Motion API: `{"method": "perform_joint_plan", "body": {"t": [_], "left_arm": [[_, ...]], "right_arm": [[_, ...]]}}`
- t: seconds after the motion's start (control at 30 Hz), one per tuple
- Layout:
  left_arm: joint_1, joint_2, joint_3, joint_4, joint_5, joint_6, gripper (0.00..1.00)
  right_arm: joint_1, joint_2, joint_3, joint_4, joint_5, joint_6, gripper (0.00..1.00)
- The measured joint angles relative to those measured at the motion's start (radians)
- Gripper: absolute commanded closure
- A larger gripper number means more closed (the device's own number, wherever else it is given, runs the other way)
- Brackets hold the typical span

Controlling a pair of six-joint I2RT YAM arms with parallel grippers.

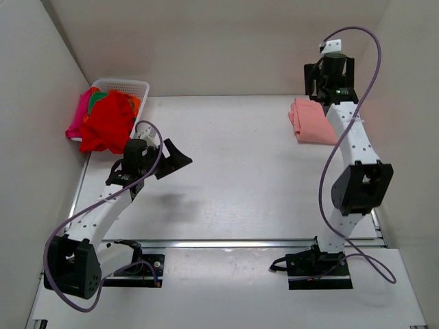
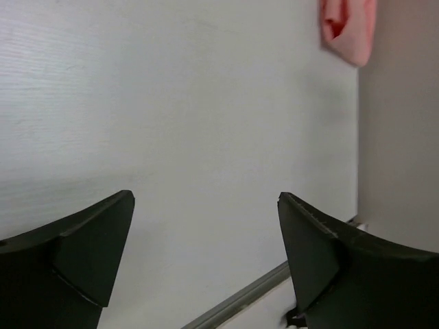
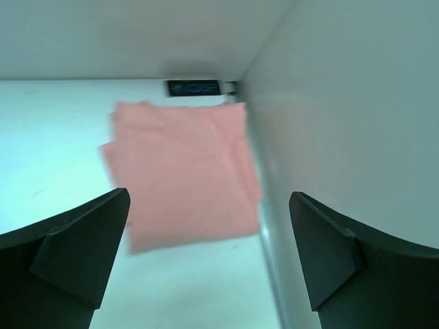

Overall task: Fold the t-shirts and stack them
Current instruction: Put the neatly folded tshirt into the corner of the board with the right arm

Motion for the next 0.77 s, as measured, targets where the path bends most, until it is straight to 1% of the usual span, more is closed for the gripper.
{"method": "perform_joint_plan", "body": {"t": [0.03, 0.13, 0.3, 0.37, 0.43, 0.57, 0.67, 0.77], "left_arm": [[-0.005, -0.009, -0.001, -0.044, -0.018, 0.014, 0.01], [-0.015, -0.024, -0.012, -0.133, -0.051, 0.047, 0.01], [-0.016, -0.043, -0.030, -0.296, -0.138, 0.136, 0.02], [-0.013, -0.018, -0.002, -0.371, -0.177, 0.193, 0.01], [-0.012, 0.034, 0.048, -0.436, -0.212, 0.249, 0.01], [-0.016, 0.166, 0.135, -0.536, -0.238, 0.335, 0.01], [-0.028, 0.198, 0.112, -0.576, -0.235, 0.375, 0.01], [-0.023, 0.143, 0.028, -0.587, -0.185, 0.412, 0.01]], "right_arm": [[0.041, -0.064, -0.037, -0.035, 0.003, 0.033, 0.01], [0.126, -0.152, -0.145, -0.130, -0.048, 0.140, 0.01], [0.224, -0.274, -0.591, -0.227, -0.187, 0.298, 0.01], [0.243, -0.319, -0.724, -0.292, -0.236, 0.342, 0.01], [0.240, -0.360, -0.761, -0.355, -0.263, 0.370, 0.01], [0.226, -0.442, -0.744, -0.353, -0.277, 0.389, 0.01], [0.218, -0.486, -0.741, -0.340, -0.289, 0.392, 0.01], [0.218, -0.495, -0.742, -0.335, -0.291, 0.391, 0.01]]}}
